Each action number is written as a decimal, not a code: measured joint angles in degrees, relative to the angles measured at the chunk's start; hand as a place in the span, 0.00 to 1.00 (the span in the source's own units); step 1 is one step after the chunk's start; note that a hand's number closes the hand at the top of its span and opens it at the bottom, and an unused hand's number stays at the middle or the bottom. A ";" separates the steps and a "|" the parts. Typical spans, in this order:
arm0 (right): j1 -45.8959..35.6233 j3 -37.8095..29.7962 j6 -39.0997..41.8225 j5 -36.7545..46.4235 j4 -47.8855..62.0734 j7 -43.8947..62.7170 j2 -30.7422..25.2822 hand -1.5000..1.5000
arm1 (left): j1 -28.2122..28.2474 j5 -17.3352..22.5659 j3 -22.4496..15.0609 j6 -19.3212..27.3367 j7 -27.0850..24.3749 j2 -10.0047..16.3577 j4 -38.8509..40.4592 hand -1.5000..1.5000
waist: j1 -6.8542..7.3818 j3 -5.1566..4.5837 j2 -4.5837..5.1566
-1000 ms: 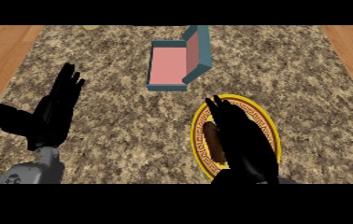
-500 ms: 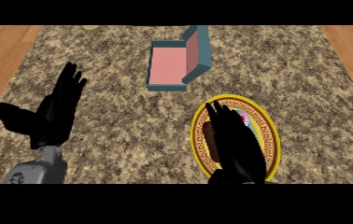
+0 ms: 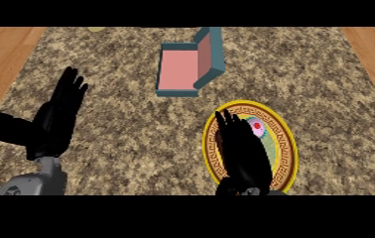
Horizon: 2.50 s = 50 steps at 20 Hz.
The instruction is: Pick the sweet potato from the plate and place it in the cardboard box
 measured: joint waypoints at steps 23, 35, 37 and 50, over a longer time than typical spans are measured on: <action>1.27 -6.72 -2.07 5.71 10.16 -9.80 1.72 0.00 | 1.11 -2.83 1.13 -1.29 1.25 -2.72 -2.03 0.50 | 0.04 0.00 0.01; 1.04 -6.53 -6.22 6.69 15.78 -12.62 1.92 0.00 | -0.25 -3.71 1.77 -1.84 1.03 -3.58 -0.61 0.50 | 0.02 -0.06 -0.11; 0.87 -6.26 -6.63 7.41 16.47 -12.82 2.28 0.00 | 0.68 -4.04 1.27 -1.84 0.95 -4.06 -1.33 0.50 | 0.05 -0.08 -0.16; -0.20 -3.72 -7.76 13.98 17.60 -17.62 1.49 1.00 | 0.63 -4.08 2.19 -2.75 0.13 -3.99 -0.53 0.50 | 0.04 -0.03 -0.09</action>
